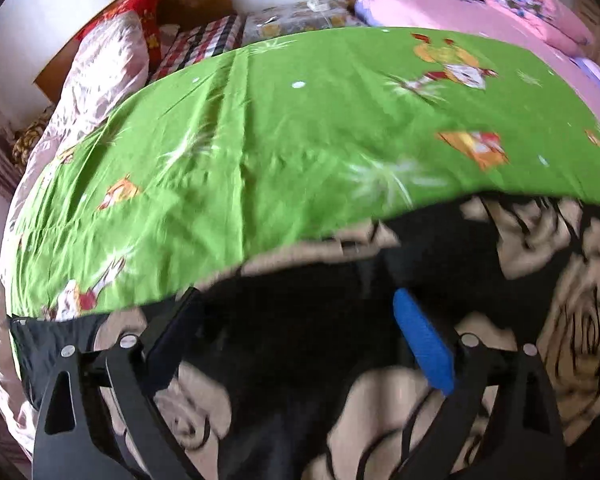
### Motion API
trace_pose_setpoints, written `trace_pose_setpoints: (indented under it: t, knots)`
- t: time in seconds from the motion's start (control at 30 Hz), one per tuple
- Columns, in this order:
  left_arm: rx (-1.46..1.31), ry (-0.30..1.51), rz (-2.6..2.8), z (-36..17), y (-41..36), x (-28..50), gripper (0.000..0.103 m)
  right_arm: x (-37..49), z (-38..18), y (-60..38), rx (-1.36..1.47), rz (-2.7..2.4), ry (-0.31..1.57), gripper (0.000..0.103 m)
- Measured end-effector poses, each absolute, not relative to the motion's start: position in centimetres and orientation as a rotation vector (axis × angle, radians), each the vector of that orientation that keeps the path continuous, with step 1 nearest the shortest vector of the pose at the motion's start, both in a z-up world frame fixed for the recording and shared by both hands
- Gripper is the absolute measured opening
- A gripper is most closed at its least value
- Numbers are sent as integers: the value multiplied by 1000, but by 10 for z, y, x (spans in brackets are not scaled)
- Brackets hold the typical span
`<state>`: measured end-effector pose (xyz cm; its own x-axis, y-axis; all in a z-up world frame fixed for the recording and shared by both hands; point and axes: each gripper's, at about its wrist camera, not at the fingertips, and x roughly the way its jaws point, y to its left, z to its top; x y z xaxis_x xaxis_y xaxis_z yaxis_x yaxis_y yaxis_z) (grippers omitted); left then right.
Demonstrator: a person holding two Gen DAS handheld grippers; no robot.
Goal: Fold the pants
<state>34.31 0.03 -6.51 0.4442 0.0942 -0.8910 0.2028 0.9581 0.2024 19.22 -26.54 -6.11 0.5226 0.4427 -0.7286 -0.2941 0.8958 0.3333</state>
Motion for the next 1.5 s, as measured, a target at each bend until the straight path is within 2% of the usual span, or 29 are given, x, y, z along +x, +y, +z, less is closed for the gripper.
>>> trace_pose_setpoints:
  t: [0.13, 0.3, 0.33, 0.4, 0.47, 0.5, 0.57, 0.67, 0.87, 1.03, 1.13, 1.2, 1.3, 1.5]
  knots:
    - [275, 1074, -21, -69, -1, 373, 101, 190, -81, -280, 181, 350, 982, 89]
    - [278, 1008, 20, -69, -4, 386, 100, 164, -69, -297, 209, 338, 916, 89]
    - [279, 989, 30, -67, -3, 384, 99, 158, -66, -303, 206, 307, 895, 89]
    - [270, 917, 49, -54, -5, 368, 86, 140, -55, -318, 239, 274, 840, 89]
    - [213, 835, -17, -27, -10, 339, 90, 125, -48, -333, 285, 271, 798, 90]
    - [209, 825, -77, -21, -17, 326, 97, 117, -47, -344, 304, 262, 782, 90]
    - [240, 860, -216, -21, -40, 307, 101, 109, -52, -359, 325, 256, 791, 90]
    - [234, 929, -330, -34, -65, 297, 101, 108, -65, -366, 290, 193, 839, 90]
    - [236, 1032, -308, -77, -85, 323, 102, 106, -81, -369, 273, 210, 886, 90]
    - [175, 1050, -285, -73, -77, 330, 102, 98, -80, -366, 260, 192, 913, 90]
    - [127, 967, -310, -40, -71, 296, 101, 93, -57, -355, 240, 139, 862, 90]
    - [65, 898, -345, -17, -59, 264, 101, 95, -40, -338, 225, 175, 815, 90]
    - [38, 847, -328, -13, -28, 226, 101, 112, -28, -283, 162, 290, 800, 90]
    - [-188, 832, -181, -30, 111, 169, 101, 151, -24, -145, -24, 503, 794, 90]
